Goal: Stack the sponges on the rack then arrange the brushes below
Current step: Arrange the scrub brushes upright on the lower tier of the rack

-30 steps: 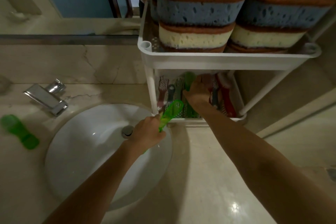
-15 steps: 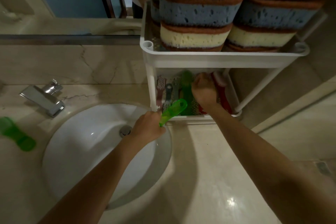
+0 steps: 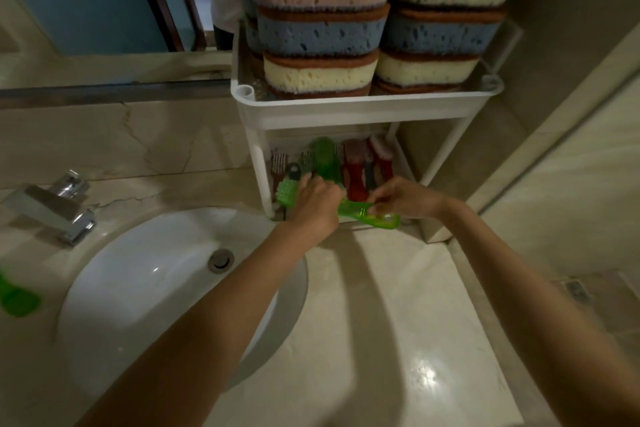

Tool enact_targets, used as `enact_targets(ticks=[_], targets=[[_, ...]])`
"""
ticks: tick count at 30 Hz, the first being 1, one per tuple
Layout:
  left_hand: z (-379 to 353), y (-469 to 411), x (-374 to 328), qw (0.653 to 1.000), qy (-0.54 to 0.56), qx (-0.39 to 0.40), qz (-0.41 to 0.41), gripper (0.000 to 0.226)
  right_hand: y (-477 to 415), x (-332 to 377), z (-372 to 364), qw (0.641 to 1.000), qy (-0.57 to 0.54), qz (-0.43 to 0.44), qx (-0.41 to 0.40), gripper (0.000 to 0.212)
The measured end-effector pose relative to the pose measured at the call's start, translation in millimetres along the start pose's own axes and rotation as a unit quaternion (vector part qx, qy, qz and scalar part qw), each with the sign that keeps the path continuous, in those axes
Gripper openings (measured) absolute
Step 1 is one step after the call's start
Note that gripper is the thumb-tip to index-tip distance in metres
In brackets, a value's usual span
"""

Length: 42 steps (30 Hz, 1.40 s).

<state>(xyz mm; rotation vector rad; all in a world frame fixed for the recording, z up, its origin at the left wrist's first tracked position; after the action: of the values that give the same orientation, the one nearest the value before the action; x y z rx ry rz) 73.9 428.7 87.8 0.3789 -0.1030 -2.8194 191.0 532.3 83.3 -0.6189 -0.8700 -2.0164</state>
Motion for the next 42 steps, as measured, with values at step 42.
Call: enact_targets(ticks=[42], targets=[[-23.1, 35.5, 84.9, 0.932, 0.257, -0.102, 0.235, 0.030, -112.2, 50.6, -84.2, 0.965, 0.066, -0.177, -0.180, 0.024]])
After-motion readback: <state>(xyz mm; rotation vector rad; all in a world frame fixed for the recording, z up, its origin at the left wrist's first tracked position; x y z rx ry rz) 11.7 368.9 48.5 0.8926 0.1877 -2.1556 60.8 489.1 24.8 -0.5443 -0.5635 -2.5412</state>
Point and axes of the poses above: each hand's wrist, its own y-axis away from the middle knuckle, its own z-axis out of the back of the hand, x = y × z, the point moved 3 cm from there along -y, towards the middle knuckle, and after that the axes turned 2 degrees about z, right-handed, at the moved point
